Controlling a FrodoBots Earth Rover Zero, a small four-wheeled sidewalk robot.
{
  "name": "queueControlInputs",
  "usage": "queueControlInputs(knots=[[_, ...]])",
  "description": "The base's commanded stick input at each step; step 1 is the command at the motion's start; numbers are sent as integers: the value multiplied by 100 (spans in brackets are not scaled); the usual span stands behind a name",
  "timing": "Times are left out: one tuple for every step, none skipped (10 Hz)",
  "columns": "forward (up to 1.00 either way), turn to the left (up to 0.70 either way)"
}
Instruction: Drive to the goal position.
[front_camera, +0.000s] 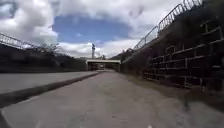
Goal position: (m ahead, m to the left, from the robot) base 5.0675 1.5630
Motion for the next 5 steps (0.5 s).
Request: queueControlInputs(knots=[[100,0],[100,0],[100,0],[100,0],[100,0]])
